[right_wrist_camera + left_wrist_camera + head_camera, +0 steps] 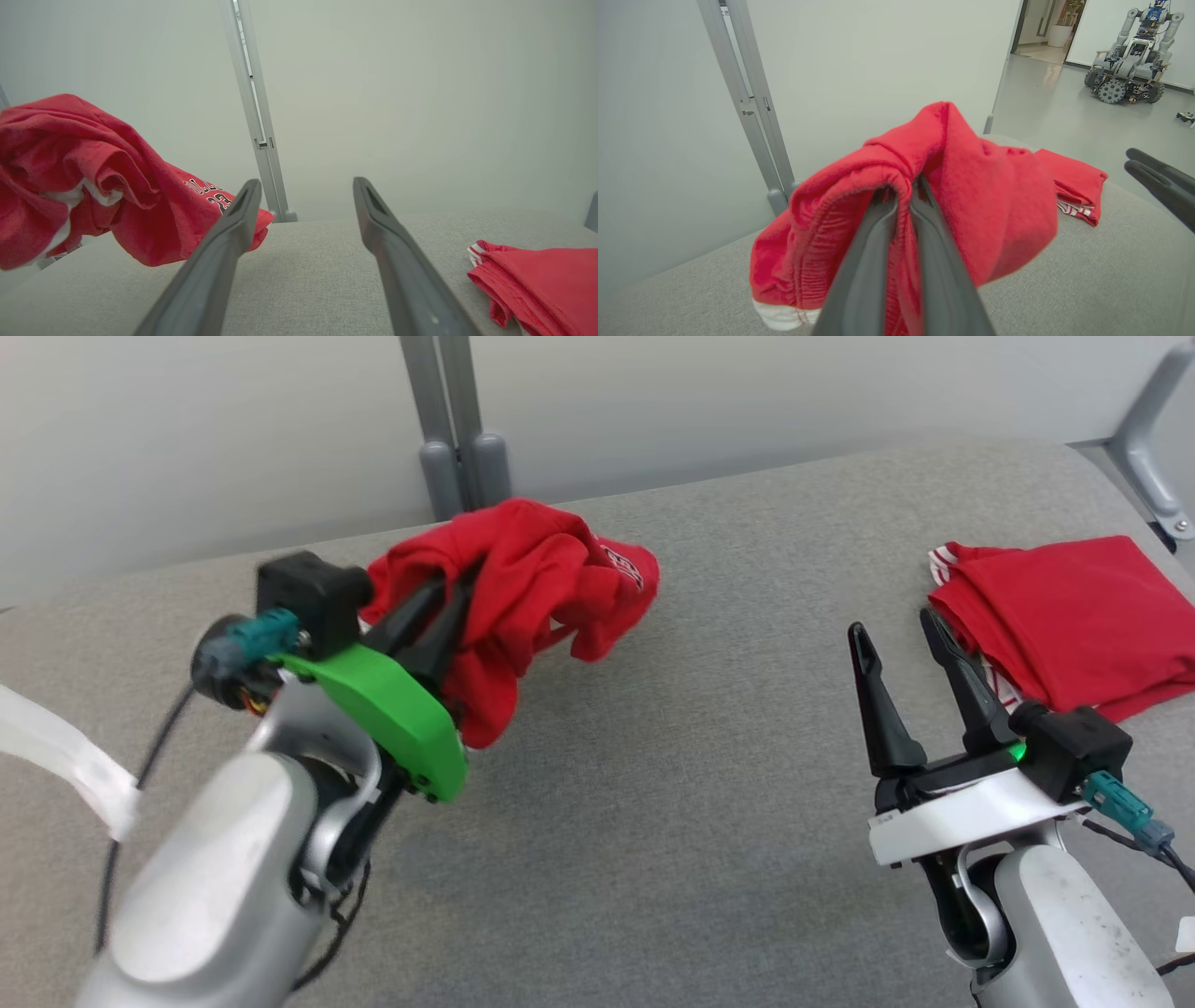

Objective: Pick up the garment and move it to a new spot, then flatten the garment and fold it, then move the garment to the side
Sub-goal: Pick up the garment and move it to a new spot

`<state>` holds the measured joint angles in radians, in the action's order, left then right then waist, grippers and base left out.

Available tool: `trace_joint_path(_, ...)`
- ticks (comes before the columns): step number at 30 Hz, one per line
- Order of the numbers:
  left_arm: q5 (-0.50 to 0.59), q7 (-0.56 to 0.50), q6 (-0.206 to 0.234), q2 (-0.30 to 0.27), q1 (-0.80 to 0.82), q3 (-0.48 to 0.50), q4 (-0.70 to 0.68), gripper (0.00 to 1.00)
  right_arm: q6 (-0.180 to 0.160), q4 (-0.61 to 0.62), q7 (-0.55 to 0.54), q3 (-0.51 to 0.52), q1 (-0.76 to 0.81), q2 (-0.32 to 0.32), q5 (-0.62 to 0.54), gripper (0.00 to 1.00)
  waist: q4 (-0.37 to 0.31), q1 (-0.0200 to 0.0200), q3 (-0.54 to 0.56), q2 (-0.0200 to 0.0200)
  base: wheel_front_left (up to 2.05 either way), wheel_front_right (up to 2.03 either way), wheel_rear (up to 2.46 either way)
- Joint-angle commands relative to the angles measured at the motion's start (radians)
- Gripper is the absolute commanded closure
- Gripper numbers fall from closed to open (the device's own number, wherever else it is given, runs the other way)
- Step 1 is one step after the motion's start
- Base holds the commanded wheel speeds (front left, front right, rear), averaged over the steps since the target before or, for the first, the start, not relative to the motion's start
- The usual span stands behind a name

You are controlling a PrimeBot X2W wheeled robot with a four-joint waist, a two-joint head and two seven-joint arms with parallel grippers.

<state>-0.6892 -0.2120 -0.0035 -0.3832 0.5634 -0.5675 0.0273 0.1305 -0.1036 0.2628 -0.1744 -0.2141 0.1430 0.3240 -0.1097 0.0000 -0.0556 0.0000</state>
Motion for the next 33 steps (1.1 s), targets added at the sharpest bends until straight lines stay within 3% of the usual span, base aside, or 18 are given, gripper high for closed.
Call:
trace_joint_path(1, 0.027, 0.04, 0.011, 0.024, -0.043, -0.025, 0.028, 1.0, 0.0, 0.006, 0.002, 0.003, 0.005, 0.002, -0.006, 0.0, -0.071, 0.0, -0.027, 0.0, 0.0, 0.0, 0.0)
trace_joint_path(11, 0.13, 0.26, -0.01, 0.174, -0.132, -0.171, 0.378, 1.0, 0.0, 0.003, 0.002, 0.015, -0.002, 0.006, -0.011, 0.0, -0.133, 0.0, -0.074, 0.0, 0.0, 0.0, 0.0)
trace_joint_path(12, 0.137, 0.277, -0.014, 0.184, -0.128, -0.177, 0.406, 0.72, 0.0, 0.004, 0.002, 0.016, 0.0, 0.005, -0.012, 0.0, -0.132, 0.0, -0.075, 0.0, 0.0, 0.0, 0.0)
trace_joint_path(13, 0.146, 0.296, -0.019, 0.195, -0.121, -0.186, 0.441, 0.31, 0.0, 0.003, 0.002, 0.02, 0.001, 0.006, -0.013, 0.0, -0.129, 0.0, -0.074, 0.0, 0.0, 0.0, 0.0)
trace_joint_path(14, 0.15, 0.309, -0.023, 0.204, -0.116, -0.192, 0.465, 0.0, 0.0, 0.0, 0.002, 0.024, 0.003, 0.007, -0.014, 0.0, -0.125, 0.0, -0.073, 0.0, 0.0, 0.0, 0.0)
trace_joint_path(19, 0.143, 0.356, -0.052, 0.249, -0.093, -0.208, 0.576, 0.0, 0.0, -0.017, 0.002, 0.025, 0.01, 0.011, -0.014, 0.0, -0.092, 0.0, -0.056, 0.0, 0.0, 0.0, 0.0)
trace_joint_path(23, 0.14, 0.379, -0.06, 0.251, -0.081, -0.207, 0.602, 0.0, 0.0, -0.027, 0.002, 0.018, 0.017, 0.018, -0.015, 0.0, -0.059, 0.0, -0.039, 0.0, 0.0, 0.0, 0.0)
trace_joint_path(33, 0.125, 0.363, -0.019, 0.147, -0.152, -0.18, 0.467, 0.0, 0.0, -0.035, 0.002, 0.031, 0.039, 0.049, -0.017, 0.0, 0.018, 0.0, 0.009, 0.0, 0.0, 0.0, 0.0)
